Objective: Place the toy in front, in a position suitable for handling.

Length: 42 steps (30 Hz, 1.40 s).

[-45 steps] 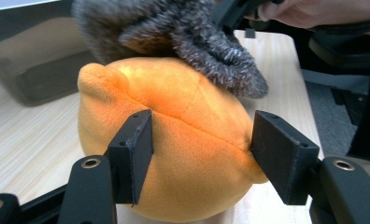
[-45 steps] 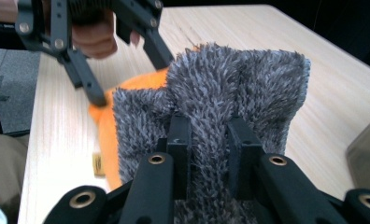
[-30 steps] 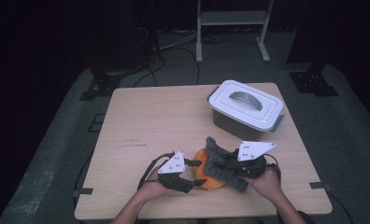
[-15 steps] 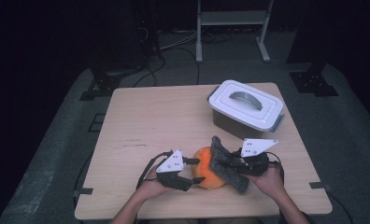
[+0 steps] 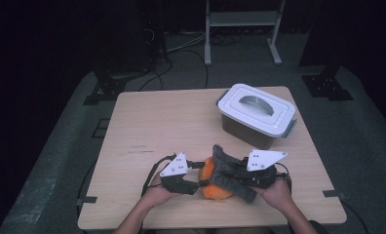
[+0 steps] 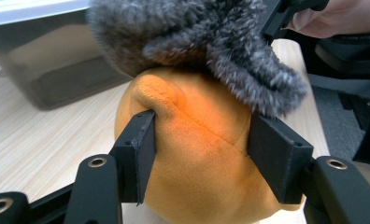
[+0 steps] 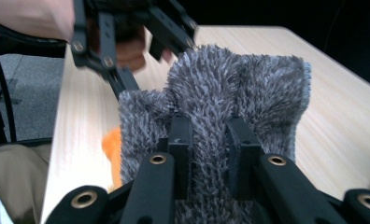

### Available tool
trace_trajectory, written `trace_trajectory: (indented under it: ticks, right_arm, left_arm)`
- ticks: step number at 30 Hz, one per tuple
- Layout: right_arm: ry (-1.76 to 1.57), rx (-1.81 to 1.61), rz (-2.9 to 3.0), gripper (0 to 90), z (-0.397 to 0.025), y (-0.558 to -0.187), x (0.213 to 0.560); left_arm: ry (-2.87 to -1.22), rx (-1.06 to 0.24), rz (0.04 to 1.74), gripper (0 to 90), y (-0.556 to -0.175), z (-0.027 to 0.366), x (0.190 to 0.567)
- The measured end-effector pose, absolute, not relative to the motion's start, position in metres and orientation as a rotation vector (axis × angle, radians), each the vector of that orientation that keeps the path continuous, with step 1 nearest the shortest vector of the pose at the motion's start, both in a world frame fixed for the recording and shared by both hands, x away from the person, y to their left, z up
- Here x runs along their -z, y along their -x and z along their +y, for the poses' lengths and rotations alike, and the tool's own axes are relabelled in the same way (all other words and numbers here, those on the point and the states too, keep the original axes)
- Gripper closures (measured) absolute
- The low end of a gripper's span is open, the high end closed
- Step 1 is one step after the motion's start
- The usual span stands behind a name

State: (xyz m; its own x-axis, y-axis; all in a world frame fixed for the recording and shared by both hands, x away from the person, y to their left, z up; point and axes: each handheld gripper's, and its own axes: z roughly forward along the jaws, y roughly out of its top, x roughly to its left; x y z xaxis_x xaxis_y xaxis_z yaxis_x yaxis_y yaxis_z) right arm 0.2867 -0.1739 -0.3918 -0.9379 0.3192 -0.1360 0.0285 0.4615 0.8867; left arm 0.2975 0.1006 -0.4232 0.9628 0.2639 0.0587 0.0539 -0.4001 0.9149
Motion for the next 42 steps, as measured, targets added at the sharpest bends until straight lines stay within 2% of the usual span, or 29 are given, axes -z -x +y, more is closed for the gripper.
trace_trajectory:
  ticks: [3, 12, 18, 24, 31, 36, 42]
  right_arm:
    - [-0.284, -1.427, 2.454, 73.9, -0.169, -0.288, 0.396]
    - [-0.408, -1.419, 2.484, 73.7, -0.189, -0.3, 0.405]
    - [-0.41, -1.422, 2.484, 73.2, -0.186, -0.3, 0.407]
    - [-0.395, -1.426, 2.481, 73.0, -0.185, -0.299, 0.406]
    - [-0.439, -1.423, 2.494, 72.7, -0.191, -0.304, 0.409]
    - [-0.399, -1.443, 2.519, 73.0, -0.182, -0.298, 0.411]
    - [-0.291, -1.43, 2.549, 73.4, -0.173, -0.289, 0.407]
  left_arm:
    - [-1.984, -0.24, 0.224, 41.9, -0.297, 0.101, 0.424]
    - [-1.989, -0.24, 0.307, 41.1, -0.304, 0.108, 0.425]
    - [-1.946, -0.249, 0.342, 33.9, -0.304, 0.104, 0.424]
    - [-1.966, -0.25, 0.377, 38.0, -0.307, 0.107, 0.427]
    - [-1.956, -0.233, 0.426, 35.9, -0.312, 0.113, 0.426]
    - [-1.933, -0.193, 0.451, 29.7, -0.311, 0.109, 0.423]
    - [-1.952, -0.174, 0.443, 31.9, -0.311, 0.11, 0.425]
